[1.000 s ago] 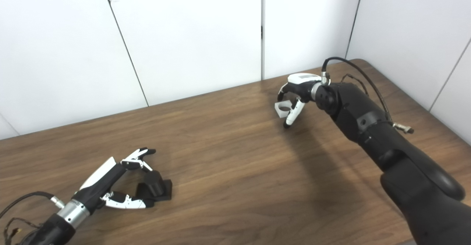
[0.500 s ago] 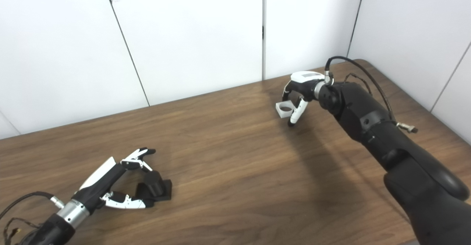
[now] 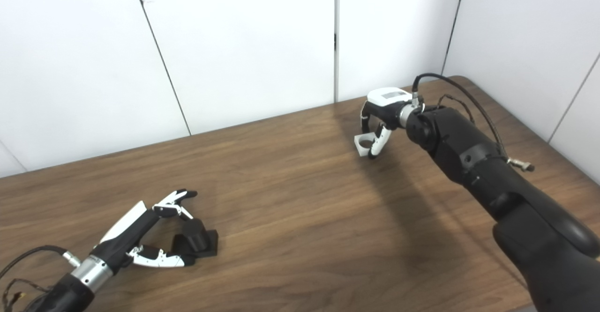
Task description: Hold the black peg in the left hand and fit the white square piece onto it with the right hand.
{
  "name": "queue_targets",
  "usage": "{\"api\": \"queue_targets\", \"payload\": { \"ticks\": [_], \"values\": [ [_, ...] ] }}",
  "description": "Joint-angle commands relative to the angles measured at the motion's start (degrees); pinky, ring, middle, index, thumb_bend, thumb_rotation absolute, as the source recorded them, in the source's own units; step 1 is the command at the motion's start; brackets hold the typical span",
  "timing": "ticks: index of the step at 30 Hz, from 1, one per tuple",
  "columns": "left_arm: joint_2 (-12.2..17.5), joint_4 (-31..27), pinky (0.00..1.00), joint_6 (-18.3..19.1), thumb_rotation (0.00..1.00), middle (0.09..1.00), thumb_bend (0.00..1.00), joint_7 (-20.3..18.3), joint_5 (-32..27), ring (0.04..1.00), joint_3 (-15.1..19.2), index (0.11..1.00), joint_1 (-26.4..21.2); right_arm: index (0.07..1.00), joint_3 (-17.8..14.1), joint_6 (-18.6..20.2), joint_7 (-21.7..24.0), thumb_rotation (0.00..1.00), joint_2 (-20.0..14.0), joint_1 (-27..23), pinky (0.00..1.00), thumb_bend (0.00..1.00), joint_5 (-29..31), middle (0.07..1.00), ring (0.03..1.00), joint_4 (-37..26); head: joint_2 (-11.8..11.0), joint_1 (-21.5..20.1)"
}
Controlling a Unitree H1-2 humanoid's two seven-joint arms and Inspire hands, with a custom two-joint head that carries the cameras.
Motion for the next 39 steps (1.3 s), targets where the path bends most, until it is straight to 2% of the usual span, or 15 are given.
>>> {"api": "queue_targets", "payload": {
  "ticks": [1,9,16,19,25,34,39],
  "values": [
    [1.6,0.3,0.92,2.1,0.08,0.949,0.52,-1.9,0.8,1.0,-0.3,0.493,0.9,0.49,-0.1,0.0,-1.7,0.14,-2.3,-0.5,0.94,0.51,-2.0,0.794,0.871,0.0,0.2,0.1],
    [1.3,0.2,0.93,2.9,0.08,0.949,0.52,-2.0,1.0,1.0,-0.5,0.493,0.7,0.49,-0.5,-1.2,-3.6,0.14,-2.6,-0.3,0.96,0.51,-2.1,0.785,0.868,-0.8,0.3,1.1],
    [1.1,0.1,0.94,3.7,0.08,0.948,0.52,-1.9,1.2,1.0,-0.7,0.492,0.5,0.487,-2.0,-4.3,-4.9,0.14,-3.4,-0.6,0.95,0.52,-1.0,0.779,0.868,-3.1,0.5,2.0],
    [1.0,0.4,0.94,3.5,0.08,0.947,0.52,-1.8,1.2,1.0,-0.7,0.492,0.3,0.485,-3.0,-7.0,-5.2,0.14,-3.8,-0.8,0.94,0.52,0.0,0.776,0.861,-4.4,0.6,2.7],
    [0.6,1.0,0.94,3.0,0.08,0.948,0.52,-1.5,1.5,1.0,-1.1,0.492,0.1,0.484,-4.4,-10.6,-2.9,0.14,-4.2,-0.3,0.94,0.52,2.0,0.784,0.878,-10.2,0.8,4.3],
    [-0.5,1.8,0.93,3.2,0.08,0.946,0.52,-0.8,2.2,1.0,-1.5,0.492,-0.6,0.483,-5.8,-12.7,0.6,0.14,-3.6,0.1,0.99,0.52,4.1,0.799,0.901,-19.0,0.8,7.9],
    [-1.3,1.9,0.94,3.7,0.08,0.947,0.52,-0.7,2.8,1.0,-1.8,0.492,-0.9,0.482,-6.4,-15.0,1.8,0.14,-2.9,0.5,0.99,0.52,5.9,0.797,0.9,-22.9,1.2,12.6]
  ]
}}
